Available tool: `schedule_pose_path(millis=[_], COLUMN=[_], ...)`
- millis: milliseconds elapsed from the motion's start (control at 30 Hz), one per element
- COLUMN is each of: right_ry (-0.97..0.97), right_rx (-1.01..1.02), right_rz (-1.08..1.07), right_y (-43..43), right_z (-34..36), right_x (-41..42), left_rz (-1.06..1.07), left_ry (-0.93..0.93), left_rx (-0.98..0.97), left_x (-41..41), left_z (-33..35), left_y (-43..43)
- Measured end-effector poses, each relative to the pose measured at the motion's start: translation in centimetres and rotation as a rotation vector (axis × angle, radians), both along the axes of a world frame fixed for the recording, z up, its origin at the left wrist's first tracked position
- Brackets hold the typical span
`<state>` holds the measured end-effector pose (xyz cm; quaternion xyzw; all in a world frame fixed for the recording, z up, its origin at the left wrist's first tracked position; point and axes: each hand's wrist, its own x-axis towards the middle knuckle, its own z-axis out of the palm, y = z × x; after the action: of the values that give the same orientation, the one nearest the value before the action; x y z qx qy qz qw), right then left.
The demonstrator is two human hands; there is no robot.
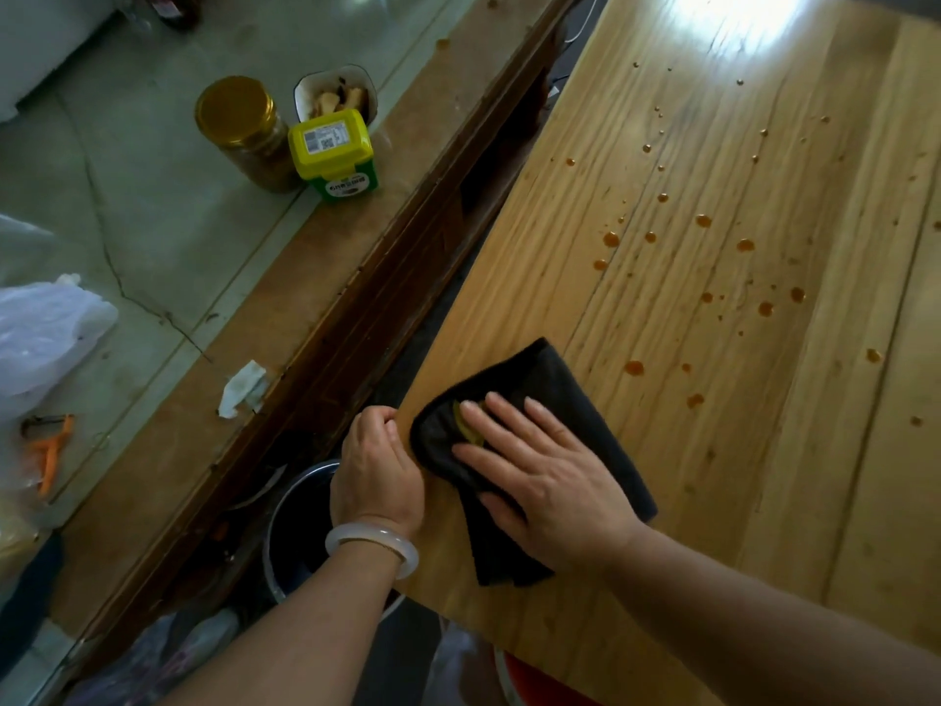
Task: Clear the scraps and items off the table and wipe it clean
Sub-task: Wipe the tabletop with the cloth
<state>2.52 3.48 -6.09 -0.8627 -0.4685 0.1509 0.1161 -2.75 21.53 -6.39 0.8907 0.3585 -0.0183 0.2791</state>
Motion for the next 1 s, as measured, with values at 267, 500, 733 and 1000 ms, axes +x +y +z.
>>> schedule_pose_path(millis=[267, 500, 733, 1000], right_ry=[-0.017, -0.036, -0.067, -0.019], right_rx=[0.035, 0.005, 0.0, 0.019], right_rz=[0.241, 0.065, -0.283, -0.483], right_y=[-1.4, -0.2, 2.0, 2.2], right_z=[-0.1, -0.3, -0.3, -0.2], right_x=[2.6, 6.2, 8.8, 5.9], left_rz=[0.002, -0.002, 0.002, 0.004], left_ry=[-0.001, -0.004, 0.002, 0.005], left_rx=[0.033, 0.044, 0.041, 0.034], left_x=[0.3, 0.2, 0.2, -0.1], left_z=[-0.2, -0.3, 0.0, 0.1], left_y=[-0.2, -0.2, -0.4, -0.5])
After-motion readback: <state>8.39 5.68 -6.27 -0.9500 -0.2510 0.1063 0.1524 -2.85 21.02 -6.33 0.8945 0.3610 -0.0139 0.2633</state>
